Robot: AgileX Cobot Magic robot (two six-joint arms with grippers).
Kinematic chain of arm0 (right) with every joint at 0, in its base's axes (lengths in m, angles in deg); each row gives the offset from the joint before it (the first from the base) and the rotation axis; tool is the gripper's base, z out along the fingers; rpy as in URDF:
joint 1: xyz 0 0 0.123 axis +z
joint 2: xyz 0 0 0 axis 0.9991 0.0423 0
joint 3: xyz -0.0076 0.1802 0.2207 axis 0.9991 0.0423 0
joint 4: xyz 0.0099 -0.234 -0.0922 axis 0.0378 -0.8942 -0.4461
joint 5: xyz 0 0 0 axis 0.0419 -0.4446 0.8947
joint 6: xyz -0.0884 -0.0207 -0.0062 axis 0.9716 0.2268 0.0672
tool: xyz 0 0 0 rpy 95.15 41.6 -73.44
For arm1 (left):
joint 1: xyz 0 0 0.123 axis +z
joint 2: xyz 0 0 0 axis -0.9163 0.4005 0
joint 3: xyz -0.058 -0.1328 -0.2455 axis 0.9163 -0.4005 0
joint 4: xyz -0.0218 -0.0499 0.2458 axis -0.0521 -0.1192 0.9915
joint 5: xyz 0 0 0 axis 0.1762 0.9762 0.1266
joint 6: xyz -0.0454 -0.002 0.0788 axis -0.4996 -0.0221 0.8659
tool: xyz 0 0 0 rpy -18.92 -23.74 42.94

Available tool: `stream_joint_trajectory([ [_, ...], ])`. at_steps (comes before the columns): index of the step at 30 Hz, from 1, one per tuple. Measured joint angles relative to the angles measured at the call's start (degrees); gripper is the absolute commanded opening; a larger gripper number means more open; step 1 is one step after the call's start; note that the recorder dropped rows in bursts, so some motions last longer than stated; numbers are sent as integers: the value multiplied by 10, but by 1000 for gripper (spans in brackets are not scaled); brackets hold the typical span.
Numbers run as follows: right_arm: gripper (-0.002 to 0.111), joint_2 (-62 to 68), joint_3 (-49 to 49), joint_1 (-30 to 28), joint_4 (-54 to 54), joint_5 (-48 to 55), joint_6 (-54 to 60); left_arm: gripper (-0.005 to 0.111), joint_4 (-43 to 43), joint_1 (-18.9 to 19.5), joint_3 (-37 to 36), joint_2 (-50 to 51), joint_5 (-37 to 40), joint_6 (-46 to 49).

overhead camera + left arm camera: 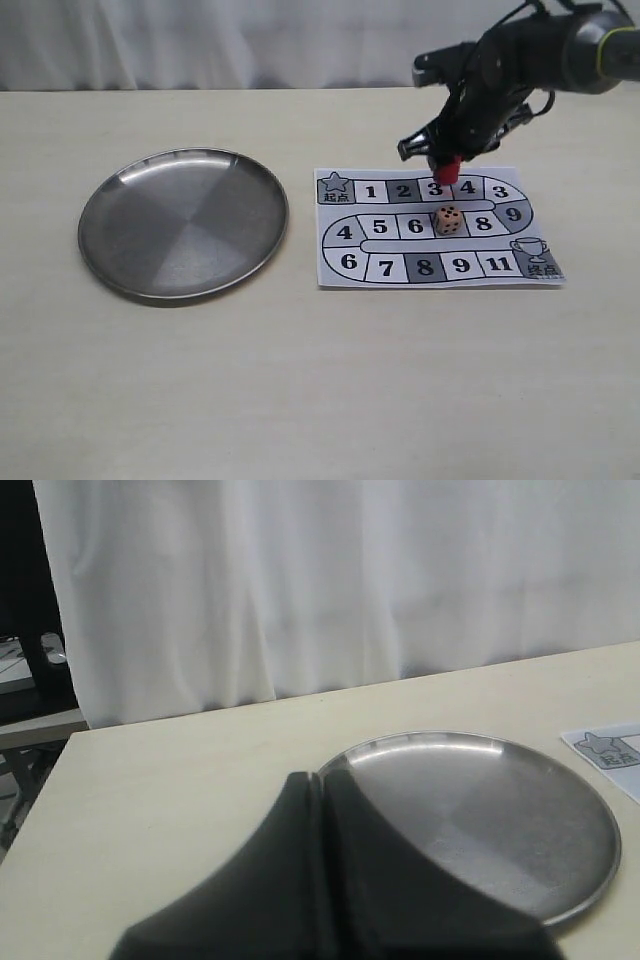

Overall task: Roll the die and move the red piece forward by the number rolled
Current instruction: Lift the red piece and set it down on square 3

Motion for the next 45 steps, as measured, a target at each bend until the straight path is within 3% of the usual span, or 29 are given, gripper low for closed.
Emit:
stream_joint_trajectory([
  [12, 4, 33, 9, 0, 1, -23, -5, 0, 0, 0, 0, 0, 0, 0],
  [25, 4, -116, 4, -7, -55, 16, -31, 0, 0, 0, 0, 0, 0, 0],
  [35, 4, 0, 60, -39, -17, -45, -65, 0, 0, 0, 0, 0, 0, 0],
  [45, 4, 14, 56, -39, -7, -82, -65, 0, 0, 0, 0, 0, 0, 0],
])
